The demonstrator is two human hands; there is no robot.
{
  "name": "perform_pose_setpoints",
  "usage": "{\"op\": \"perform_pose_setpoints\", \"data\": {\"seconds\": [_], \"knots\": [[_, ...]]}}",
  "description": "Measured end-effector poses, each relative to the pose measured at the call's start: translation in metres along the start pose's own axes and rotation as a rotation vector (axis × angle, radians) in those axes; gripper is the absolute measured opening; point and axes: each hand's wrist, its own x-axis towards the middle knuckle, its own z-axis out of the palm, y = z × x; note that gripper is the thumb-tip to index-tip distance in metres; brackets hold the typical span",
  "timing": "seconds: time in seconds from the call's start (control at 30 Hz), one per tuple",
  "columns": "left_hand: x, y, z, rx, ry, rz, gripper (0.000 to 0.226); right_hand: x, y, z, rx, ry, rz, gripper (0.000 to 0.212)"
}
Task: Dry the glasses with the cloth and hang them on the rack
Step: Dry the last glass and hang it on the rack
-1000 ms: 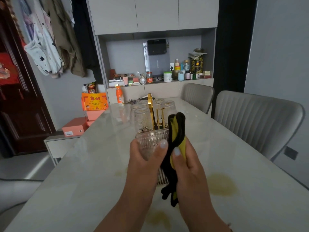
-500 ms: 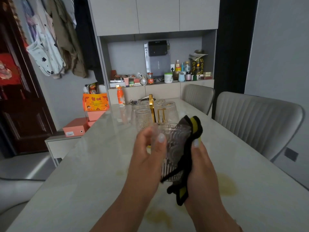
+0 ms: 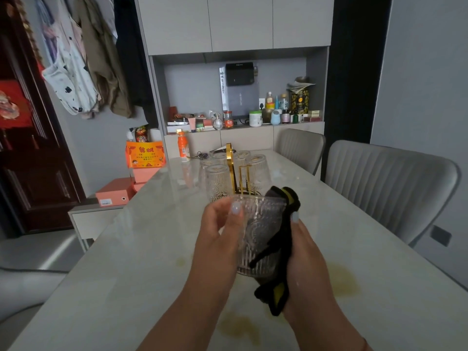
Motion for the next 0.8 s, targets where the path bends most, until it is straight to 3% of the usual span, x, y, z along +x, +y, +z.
{"op": "perform_pose_setpoints", "data": {"seconds": [0.1,0.17,0.23,0.37,0.47,0.53,0.6,0.67,0.73,0.8], "knots": [[-0.007,-0.001,0.007,-0.038,-0.031,0.02,0.091,-0.009,-0.002,0.004,-0.298,0.015,-0.251,0.041],[-0.007,-0.001,0.007,-0.086,-0.05,0.021,0.086,-0.013,-0.003,0.005,-0.359,-0.01,-0.312,0.049],[-0.005,0.001,0.003,-0.156,-0.112,-0.002,0.075,-0.009,-0.005,0.003,-0.344,-0.053,-0.248,0.048],[-0.004,0.003,-0.002,-0.321,-0.236,-0.1,0.068,0.001,-0.012,-0.004,-0.037,-0.064,0.06,0.042],[-0.002,0.006,0.0,-0.25,-0.161,-0.12,0.07,0.0,-0.01,-0.004,0.051,-0.068,0.132,0.043],[-0.001,0.002,0.003,-0.092,-0.03,-0.033,0.073,-0.003,-0.008,-0.002,0.075,-0.041,0.076,0.044],[-0.01,0.004,0.008,0.042,0.073,0.053,0.073,-0.005,-0.006,0.0,0.001,0.037,-0.065,0.028],[-0.02,0.006,0.014,0.024,0.038,0.06,0.073,-0.008,-0.007,0.001,-0.172,0.084,-0.199,0.013],[-0.024,0.008,0.017,-0.034,0.01,0.043,0.069,-0.013,-0.014,0.003,-0.229,0.061,-0.311,0.015],[-0.022,0.013,0.011,-0.09,-0.061,0.031,0.059,-0.015,-0.02,0.0,-0.219,-0.048,-0.27,0.019]]}}
